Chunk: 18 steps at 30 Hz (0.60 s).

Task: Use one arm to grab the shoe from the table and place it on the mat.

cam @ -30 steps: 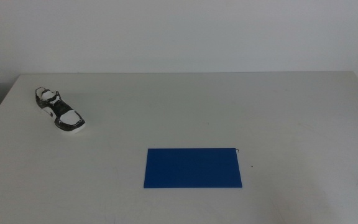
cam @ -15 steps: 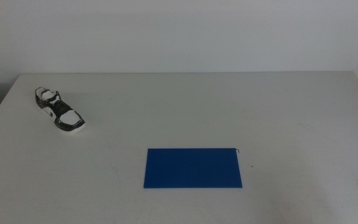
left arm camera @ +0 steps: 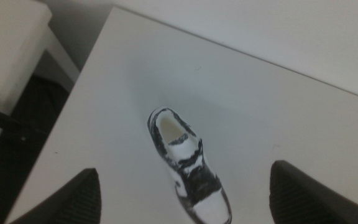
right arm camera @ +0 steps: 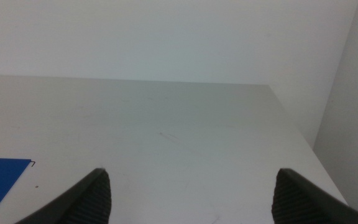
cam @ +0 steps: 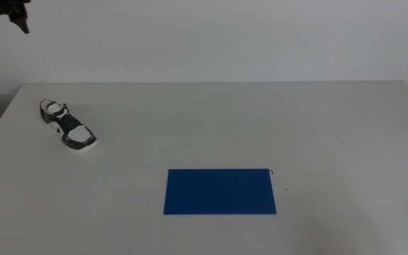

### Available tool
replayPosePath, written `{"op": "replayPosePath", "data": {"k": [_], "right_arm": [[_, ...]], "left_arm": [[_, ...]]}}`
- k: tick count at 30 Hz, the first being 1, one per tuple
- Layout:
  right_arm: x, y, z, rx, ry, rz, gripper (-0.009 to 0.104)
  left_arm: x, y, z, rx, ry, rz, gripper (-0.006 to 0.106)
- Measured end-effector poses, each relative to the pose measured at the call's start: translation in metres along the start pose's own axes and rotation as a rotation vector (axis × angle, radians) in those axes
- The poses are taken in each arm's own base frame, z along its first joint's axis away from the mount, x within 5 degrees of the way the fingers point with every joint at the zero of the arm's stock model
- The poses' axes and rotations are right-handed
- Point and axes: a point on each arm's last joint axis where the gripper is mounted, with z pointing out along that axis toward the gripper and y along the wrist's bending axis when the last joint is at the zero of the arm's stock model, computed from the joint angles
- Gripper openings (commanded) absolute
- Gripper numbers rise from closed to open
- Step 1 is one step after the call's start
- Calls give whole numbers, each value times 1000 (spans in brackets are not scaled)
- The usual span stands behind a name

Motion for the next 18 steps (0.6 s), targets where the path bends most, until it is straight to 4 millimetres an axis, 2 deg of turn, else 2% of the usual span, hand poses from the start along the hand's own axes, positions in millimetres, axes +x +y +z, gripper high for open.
{"op": "replayPosePath", "data": {"k": [4,9,15,18], "right_arm": [[0,0,0,0,0,0,66],[0,0,0,0,0,0,66],[0,0,0,0,0,0,66],[0,0,0,0,0,0,66]], "left_arm": [[-8,-4,35,-15,42,-63,92],[-8,-7,73,-25,92,-126,92],[5,-8,123,-56,181,-216,92],[13,-8,142,-74,221,-245,92]]}}
